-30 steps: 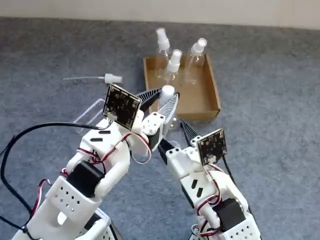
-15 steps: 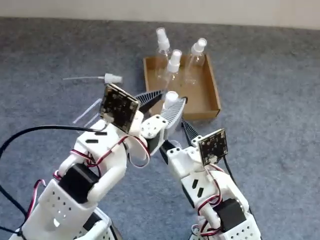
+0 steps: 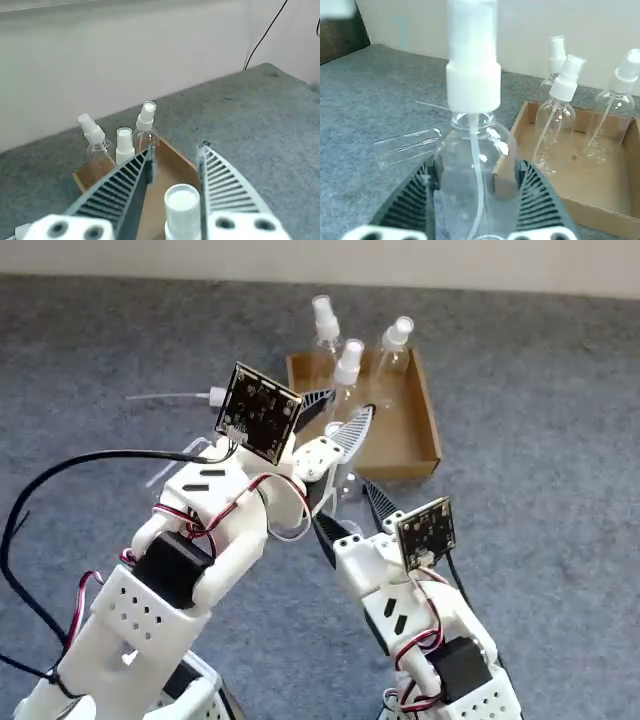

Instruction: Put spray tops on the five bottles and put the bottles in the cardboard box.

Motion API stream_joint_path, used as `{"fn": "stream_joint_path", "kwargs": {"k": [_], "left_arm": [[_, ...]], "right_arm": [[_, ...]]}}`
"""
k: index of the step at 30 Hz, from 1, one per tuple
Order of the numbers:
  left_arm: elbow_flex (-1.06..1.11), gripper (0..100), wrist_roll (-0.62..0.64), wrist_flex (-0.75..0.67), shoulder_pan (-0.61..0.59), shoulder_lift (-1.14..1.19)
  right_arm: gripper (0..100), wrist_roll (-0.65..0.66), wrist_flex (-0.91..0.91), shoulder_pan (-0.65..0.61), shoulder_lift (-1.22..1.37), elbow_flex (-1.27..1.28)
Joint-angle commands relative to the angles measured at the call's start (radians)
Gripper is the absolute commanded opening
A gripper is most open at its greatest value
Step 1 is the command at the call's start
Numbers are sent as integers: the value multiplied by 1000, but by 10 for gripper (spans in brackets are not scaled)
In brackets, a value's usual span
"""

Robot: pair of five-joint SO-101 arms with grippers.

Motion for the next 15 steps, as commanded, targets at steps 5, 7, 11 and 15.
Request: {"fn": "stream_joint_path", "kwargs": {"k": [5, 7, 11, 15], "left_arm": [[74, 140, -8, 9, -16, 4], [76, 140, -8, 9, -16, 4], [7, 140, -8, 38, -16, 2], [-134, 144, -8, 137, -18, 2]], "right_arm": [[4, -5, 1, 18, -7, -7], [4, -5, 1, 18, -7, -7], [4, -5, 1, 18, -7, -4], [4, -3, 1, 18, -7, -4]]}}
